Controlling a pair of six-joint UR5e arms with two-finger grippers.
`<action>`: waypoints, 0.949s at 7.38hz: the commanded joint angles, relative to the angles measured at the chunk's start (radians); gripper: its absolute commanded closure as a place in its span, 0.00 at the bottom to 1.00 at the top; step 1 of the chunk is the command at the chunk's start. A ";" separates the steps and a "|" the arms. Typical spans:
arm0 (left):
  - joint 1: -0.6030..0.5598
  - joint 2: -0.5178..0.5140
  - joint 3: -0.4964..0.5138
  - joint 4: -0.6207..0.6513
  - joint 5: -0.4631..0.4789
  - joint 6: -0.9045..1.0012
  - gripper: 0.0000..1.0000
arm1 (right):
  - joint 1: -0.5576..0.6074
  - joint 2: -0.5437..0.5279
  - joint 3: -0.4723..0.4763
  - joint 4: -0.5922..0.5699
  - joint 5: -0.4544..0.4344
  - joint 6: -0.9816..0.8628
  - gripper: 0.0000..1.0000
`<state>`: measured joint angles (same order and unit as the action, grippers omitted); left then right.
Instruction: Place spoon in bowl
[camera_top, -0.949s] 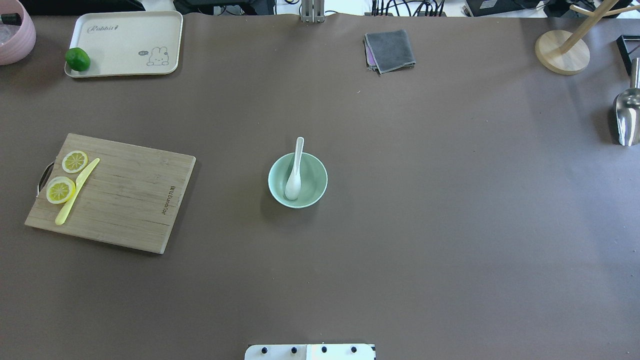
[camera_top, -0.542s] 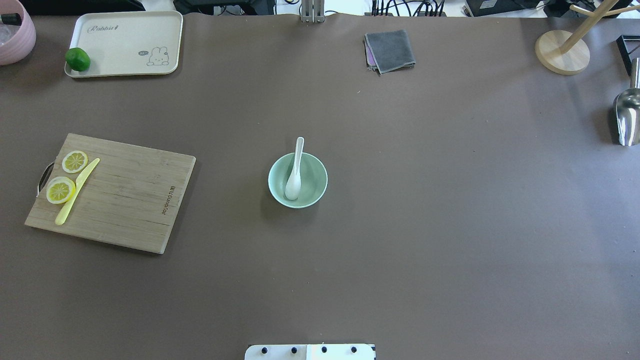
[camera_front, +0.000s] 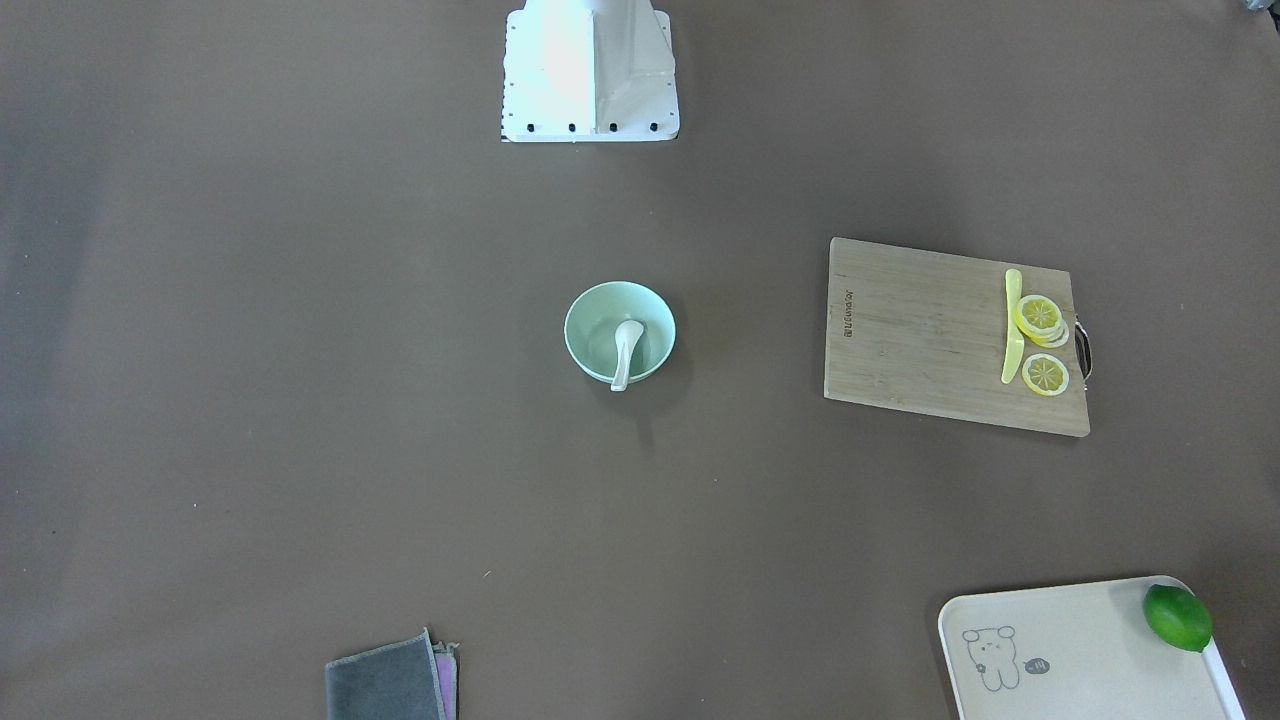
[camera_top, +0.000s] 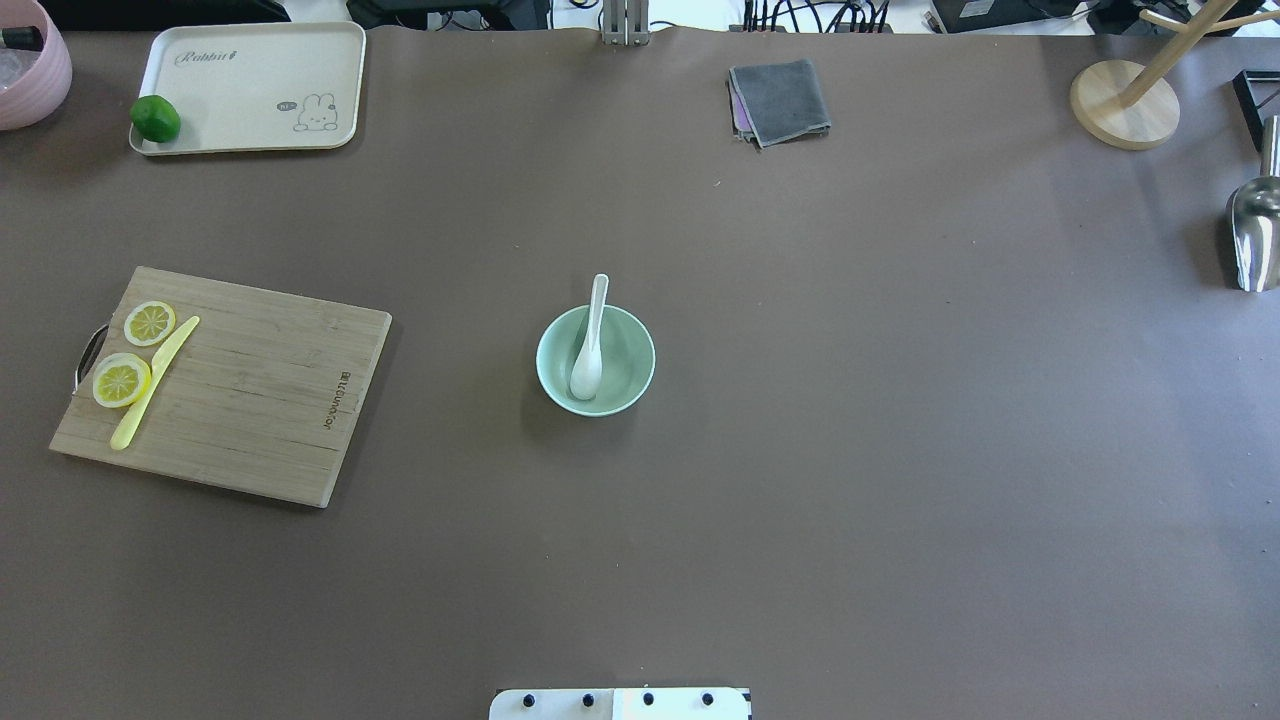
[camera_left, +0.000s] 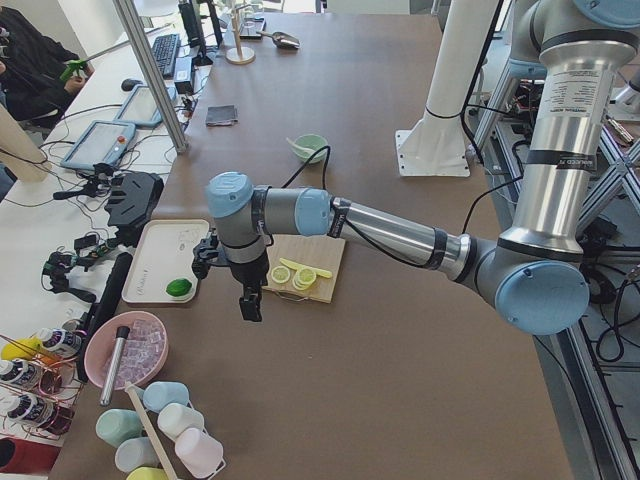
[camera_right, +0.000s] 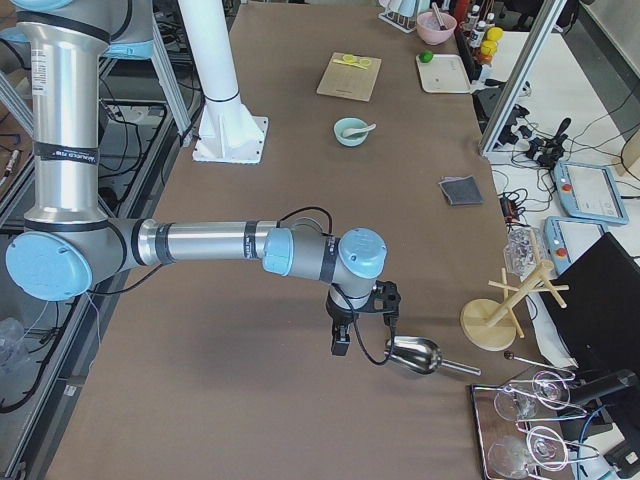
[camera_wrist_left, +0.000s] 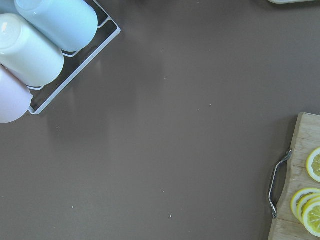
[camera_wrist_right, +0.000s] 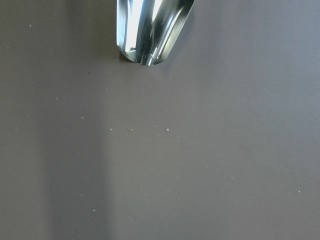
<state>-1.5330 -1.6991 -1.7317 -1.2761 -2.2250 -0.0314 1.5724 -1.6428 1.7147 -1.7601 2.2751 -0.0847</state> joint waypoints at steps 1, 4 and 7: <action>-0.004 0.009 0.009 -0.002 -0.010 0.004 0.02 | 0.000 0.001 0.000 0.001 0.000 0.000 0.00; -0.007 0.036 0.044 -0.098 -0.012 0.008 0.02 | 0.000 0.001 0.008 0.001 0.001 0.002 0.00; -0.009 0.036 0.046 -0.100 -0.013 0.008 0.02 | 0.000 0.001 0.009 0.001 0.001 0.002 0.00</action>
